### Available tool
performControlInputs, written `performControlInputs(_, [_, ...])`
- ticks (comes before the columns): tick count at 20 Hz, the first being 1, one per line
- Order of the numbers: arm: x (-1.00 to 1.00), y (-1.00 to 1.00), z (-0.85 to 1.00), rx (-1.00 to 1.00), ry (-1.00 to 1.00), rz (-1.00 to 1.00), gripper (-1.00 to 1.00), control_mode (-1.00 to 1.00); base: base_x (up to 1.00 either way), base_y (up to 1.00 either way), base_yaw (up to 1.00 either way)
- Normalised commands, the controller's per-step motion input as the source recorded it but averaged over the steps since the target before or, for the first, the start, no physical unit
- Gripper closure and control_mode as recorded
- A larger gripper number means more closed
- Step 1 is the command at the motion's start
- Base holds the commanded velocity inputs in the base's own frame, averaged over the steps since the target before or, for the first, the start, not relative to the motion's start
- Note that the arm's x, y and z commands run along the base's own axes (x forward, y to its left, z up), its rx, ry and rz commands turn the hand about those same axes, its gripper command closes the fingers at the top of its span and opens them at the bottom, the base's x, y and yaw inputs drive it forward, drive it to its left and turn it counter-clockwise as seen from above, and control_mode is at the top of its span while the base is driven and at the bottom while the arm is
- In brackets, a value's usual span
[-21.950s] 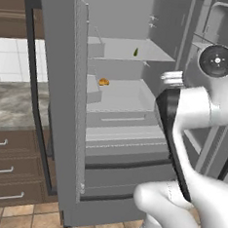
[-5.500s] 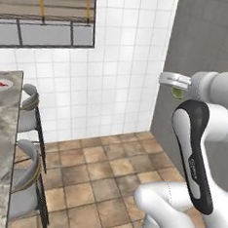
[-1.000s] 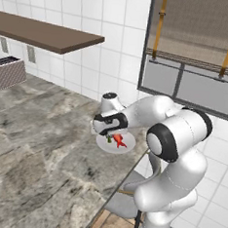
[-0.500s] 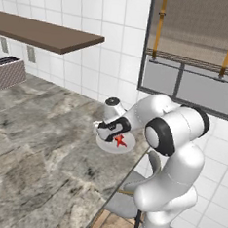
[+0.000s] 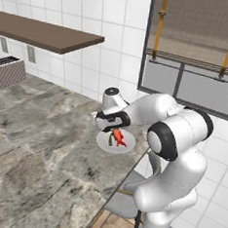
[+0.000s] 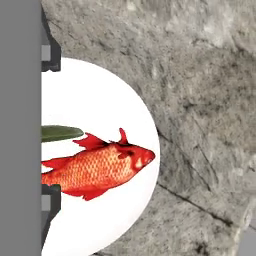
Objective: Take the lemon wedge from the fridge and place it on the plate with fish on the dining counter.
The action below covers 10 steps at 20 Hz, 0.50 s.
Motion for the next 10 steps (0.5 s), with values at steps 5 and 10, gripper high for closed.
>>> performControlInputs(5, [-0.86,0.01,1.0,0.03,-0.02,-0.03,-1.0,-1.0,0.0,0.0,0.0])
performControlInputs(10, [-1.0,-0.06,0.81,0.07,-0.12,0.0,-1.0,-1.0,0.0,0.0,0.0])
